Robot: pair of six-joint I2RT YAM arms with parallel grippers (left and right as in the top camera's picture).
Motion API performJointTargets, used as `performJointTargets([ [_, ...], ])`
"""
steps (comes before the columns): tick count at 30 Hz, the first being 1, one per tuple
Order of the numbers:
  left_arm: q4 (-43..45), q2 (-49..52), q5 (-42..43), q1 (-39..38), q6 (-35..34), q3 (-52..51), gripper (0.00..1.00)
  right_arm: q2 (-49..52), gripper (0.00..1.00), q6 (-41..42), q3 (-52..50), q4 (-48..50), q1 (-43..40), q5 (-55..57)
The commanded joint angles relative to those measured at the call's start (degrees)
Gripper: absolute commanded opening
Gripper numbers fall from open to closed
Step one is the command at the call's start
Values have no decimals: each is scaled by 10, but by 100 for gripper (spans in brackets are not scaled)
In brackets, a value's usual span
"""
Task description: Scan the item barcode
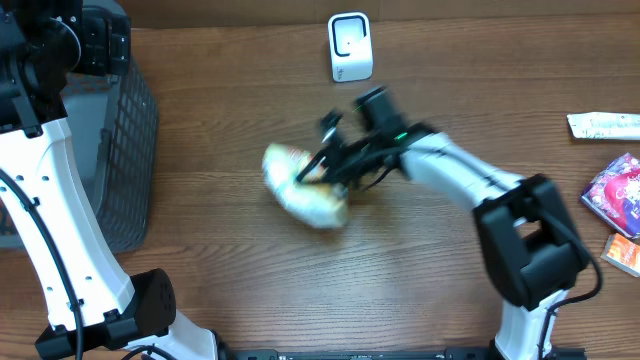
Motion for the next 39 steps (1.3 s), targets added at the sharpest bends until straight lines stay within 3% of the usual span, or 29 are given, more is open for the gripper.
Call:
performJointTargets([
  [1,2,7,6,3,-8,-2,100,-24,4,35,9,35,-70,-186],
  [8,2,7,6,3,-8,-2,100,-24,4,36,9,74,-169,-186],
  [16,2,7,6,3,-8,-2,100,-24,4,34,9,101,-215,-187],
  [21,2,7,6,3,-8,-2,100,-24,4,-120,-17,75,-210,-165],
  [23,2,7,6,3,-8,-2,100,-24,38,-160,-28,22,-205,-58],
  [24,2,7,6,3,-8,-2,100,-24,44,-174,-32,-23,-202,37],
  [26,2,7,6,3,-8,-2,100,-24,44,-183,-33,-118,-189,267],
  [28,2,7,6,3,-8,-2,100,-24,53,-192,-33,-173,-169,476],
  [31,2,7,6,3,-8,-2,100,-28,67,-246,-30,-180,-144,539],
  [32,2,7,6,3,-8,-2,100,-33,97,-246,-21,-180,-133,539],
  [33,2,7,6,3,-8,-2,100,-37,100,-236,-13,-180,-129,539],
  [34,2,7,6,3,-8,-2,100,-41,98,-233,-8,-180,-127,535],
  [35,2,7,6,3,-8,-2,100,-48,84,-233,-2,-180,-125,529],
  [37,2,7,6,3,-8,-2,100,-62,30,-233,7,-181,-122,522],
  [39,2,7,6,3,-8,-2,100,-83,4,-233,19,-188,-122,522],
])
